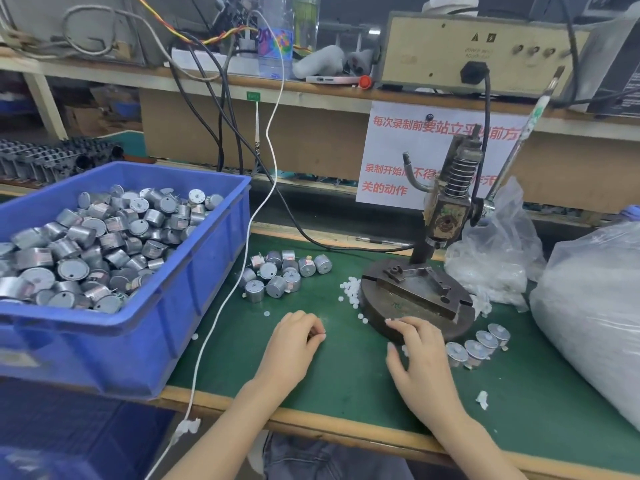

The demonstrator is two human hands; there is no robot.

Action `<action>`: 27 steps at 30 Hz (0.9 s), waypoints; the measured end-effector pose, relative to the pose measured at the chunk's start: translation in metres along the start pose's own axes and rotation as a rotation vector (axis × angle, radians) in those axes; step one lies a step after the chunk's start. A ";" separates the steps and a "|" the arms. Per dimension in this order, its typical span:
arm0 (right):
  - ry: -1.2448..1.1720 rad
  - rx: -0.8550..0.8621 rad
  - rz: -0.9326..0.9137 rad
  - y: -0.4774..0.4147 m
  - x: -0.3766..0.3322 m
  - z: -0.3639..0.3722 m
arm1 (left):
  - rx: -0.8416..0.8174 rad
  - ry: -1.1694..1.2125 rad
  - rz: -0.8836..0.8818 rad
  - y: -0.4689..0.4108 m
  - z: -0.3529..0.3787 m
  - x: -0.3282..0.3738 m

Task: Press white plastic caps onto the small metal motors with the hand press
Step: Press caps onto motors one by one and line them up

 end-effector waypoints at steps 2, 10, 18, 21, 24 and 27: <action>-0.063 -0.047 -0.029 -0.011 -0.021 0.012 | -0.002 0.018 0.013 0.007 -0.001 -0.001; -0.112 -0.232 -0.080 -0.088 -0.092 0.079 | -0.006 0.123 -0.061 0.006 -0.002 -0.002; 0.164 -0.429 -0.159 -0.123 -0.112 0.109 | -0.022 0.151 -0.065 0.007 0.001 -0.006; 0.169 -0.466 -0.157 -0.117 -0.114 0.112 | -0.050 0.166 -0.083 0.006 0.001 -0.007; 0.149 -0.468 -0.138 -0.117 -0.118 0.109 | -0.031 0.203 -0.081 0.005 -0.001 -0.005; 0.131 -0.473 -0.139 -0.117 -0.122 0.107 | 0.027 0.237 -0.083 0.005 -0.002 -0.004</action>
Point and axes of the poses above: each hand's wrist, its own y-axis away from the middle knuckle, its own z-axis out of the palm, x = y × z, the point moved 2 cm from there along -y, towards the middle knuckle, and after that the axes turned 5 degrees about y, right-handed, at the moved point
